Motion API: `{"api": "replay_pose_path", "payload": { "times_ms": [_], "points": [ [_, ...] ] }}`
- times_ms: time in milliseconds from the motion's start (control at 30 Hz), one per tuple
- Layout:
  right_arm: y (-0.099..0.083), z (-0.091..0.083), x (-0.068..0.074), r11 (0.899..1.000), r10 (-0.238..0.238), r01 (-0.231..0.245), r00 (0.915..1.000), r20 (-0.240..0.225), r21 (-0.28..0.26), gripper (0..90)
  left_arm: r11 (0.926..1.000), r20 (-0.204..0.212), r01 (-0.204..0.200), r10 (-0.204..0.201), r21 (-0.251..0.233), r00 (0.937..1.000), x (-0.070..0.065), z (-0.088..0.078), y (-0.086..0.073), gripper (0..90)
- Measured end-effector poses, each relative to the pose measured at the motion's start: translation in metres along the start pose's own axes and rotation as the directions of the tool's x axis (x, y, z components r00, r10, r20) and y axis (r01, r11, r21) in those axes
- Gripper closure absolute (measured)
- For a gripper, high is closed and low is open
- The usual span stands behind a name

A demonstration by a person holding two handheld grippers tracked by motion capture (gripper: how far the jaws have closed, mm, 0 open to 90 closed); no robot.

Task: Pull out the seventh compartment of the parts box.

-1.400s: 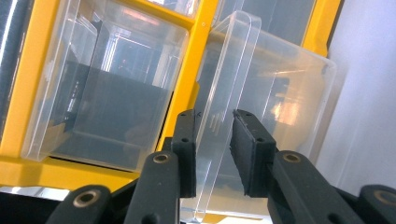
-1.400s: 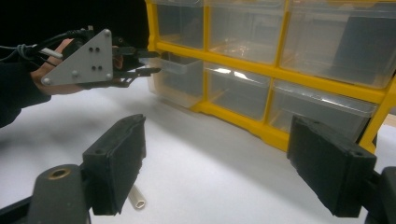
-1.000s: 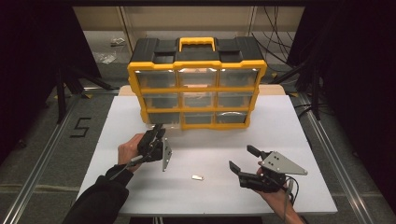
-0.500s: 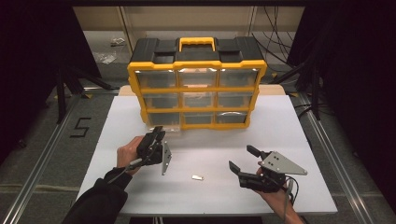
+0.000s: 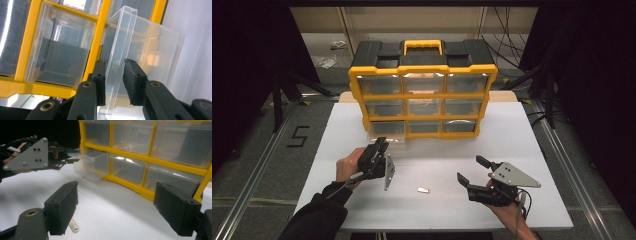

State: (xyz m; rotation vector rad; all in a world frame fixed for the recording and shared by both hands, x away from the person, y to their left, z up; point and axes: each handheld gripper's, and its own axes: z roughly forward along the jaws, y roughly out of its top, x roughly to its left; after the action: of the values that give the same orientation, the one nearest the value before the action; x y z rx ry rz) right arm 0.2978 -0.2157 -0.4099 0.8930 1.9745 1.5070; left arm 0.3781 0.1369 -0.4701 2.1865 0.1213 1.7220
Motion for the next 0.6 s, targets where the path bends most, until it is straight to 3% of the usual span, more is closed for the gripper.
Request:
{"api": "replay_pose_path", "payload": {
  "times_ms": [600],
  "points": [
    [0.000, 0.000, 0.000, 1.000, 0.001, -0.001, 1.0000, 0.001, 0.002, 20.5, 0.9999, 0.003, -0.013, 0.013, -0.005, 0.9999, -0.002, -0.011, 0.001, 71.7]
  ]
}}
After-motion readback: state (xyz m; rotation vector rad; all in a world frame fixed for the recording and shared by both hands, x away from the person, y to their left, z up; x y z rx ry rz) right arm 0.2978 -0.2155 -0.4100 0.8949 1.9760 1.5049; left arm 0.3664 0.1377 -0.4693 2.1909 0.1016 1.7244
